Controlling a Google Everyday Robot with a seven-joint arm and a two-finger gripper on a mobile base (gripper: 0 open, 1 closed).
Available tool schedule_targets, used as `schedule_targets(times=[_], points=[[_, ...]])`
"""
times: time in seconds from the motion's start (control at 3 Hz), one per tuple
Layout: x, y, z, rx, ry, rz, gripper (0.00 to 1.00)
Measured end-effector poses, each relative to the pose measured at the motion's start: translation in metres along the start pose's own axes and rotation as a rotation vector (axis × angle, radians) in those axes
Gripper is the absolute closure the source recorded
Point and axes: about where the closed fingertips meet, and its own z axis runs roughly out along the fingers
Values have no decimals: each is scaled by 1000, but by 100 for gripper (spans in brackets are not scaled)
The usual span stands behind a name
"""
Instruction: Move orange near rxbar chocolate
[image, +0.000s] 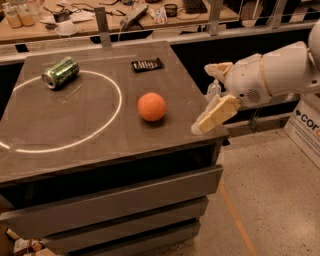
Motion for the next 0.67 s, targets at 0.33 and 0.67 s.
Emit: schedule_targets(times=[0.33,0.67], points=[[1,-12,46,-50,-72,1,0],[3,-16,90,-121,-123,16,0]])
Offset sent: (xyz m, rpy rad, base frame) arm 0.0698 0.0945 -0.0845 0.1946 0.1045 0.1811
